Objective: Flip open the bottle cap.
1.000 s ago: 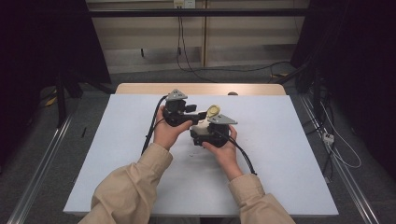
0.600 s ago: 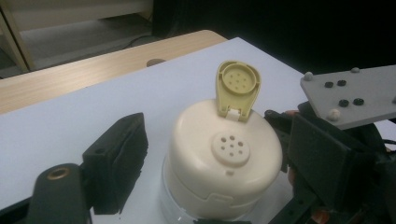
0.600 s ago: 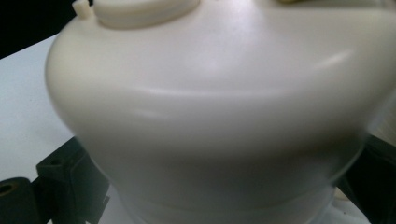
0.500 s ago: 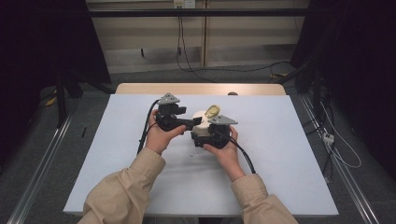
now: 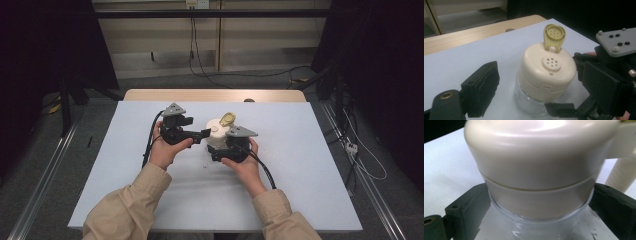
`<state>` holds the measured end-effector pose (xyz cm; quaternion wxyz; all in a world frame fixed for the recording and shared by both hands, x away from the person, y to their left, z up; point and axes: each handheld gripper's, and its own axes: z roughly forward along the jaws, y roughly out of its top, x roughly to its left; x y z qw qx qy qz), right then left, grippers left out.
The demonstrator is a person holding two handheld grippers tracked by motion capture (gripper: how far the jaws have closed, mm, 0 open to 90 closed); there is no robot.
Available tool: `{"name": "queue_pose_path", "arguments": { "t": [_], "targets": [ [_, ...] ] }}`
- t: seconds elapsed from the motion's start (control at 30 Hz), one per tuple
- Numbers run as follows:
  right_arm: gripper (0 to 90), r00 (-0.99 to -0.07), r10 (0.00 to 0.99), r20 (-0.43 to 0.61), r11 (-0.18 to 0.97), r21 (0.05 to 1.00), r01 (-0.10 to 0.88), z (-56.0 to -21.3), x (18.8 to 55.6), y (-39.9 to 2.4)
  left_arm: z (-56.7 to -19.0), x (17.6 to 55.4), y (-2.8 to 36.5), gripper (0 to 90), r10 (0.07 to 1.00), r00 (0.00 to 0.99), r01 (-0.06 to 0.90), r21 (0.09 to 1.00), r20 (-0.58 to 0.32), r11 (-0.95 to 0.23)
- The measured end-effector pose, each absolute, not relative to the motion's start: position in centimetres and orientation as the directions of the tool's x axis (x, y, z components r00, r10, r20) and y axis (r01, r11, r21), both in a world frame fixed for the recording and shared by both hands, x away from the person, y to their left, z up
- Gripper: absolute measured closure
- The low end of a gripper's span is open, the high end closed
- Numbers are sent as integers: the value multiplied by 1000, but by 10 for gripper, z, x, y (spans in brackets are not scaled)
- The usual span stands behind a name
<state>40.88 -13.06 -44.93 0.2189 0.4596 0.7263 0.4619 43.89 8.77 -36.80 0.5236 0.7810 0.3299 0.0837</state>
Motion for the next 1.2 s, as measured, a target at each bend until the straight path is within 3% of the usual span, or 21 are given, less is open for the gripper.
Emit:
{"name": "queue_pose_path", "arguments": {
  "t": [0.73,1.2],
  "targets": [
    [62,-509,859,58,188,889,418,-442,376,-167,-387,418,130,75,592,778,424,871,-211,-247],
    [60,-496,864,84,152,896,417,-440,358,-193,-403,405,153,72,598,773,432,865,-211,-254]
  ]
}}
